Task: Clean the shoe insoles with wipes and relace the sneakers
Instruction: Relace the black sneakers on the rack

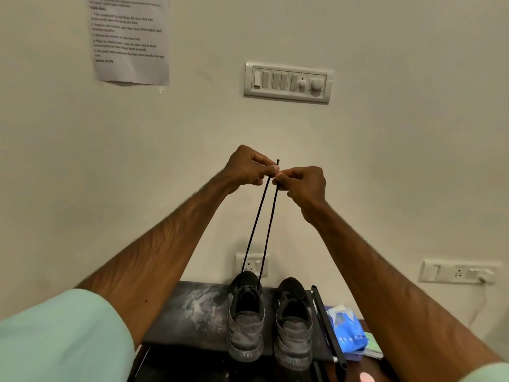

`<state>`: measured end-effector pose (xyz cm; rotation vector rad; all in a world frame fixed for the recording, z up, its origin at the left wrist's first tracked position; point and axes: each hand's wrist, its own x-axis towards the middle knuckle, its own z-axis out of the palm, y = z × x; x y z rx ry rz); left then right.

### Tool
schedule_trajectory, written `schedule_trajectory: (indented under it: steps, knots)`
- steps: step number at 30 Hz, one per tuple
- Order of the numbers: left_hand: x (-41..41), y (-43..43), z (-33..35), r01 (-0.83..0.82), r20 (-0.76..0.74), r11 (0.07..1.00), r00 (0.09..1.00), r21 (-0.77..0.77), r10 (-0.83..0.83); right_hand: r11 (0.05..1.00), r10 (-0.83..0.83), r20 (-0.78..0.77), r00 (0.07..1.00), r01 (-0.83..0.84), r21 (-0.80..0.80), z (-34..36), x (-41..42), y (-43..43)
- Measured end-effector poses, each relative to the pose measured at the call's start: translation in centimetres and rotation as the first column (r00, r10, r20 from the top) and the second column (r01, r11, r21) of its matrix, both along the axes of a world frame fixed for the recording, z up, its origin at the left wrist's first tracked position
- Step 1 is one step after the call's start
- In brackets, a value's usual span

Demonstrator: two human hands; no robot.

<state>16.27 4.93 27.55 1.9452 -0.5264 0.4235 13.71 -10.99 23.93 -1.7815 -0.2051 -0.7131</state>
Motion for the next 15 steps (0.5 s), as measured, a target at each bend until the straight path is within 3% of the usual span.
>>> schedule_trajectory:
  steps: [4, 9, 15]
  knots:
    - [-0.4, 0.0, 0.4, 0.027, 0.010, 0.999, 1.000, 0.039, -0.028, 0.997, 0.009, 0.027, 1.000, -0.007, -0.074, -0.1, -0.2, -0.2]
    - [-0.4, -0.2, 0.3, -0.076, 0.097, 0.996, 0.993, 0.051, 0.071, 0.996, 0.062, 0.056, 0.996, -0.058, -0.064, -0.6, -0.4, 0.0]
    - [-0.5, -1.0, -0.4, -0.227, 0.088, 0.973, 0.969, -0.034, 0.229, 0.982, 0.158, -0.138, 0.978, -0.170, -0.079, -3.8, 0.1, 1.8]
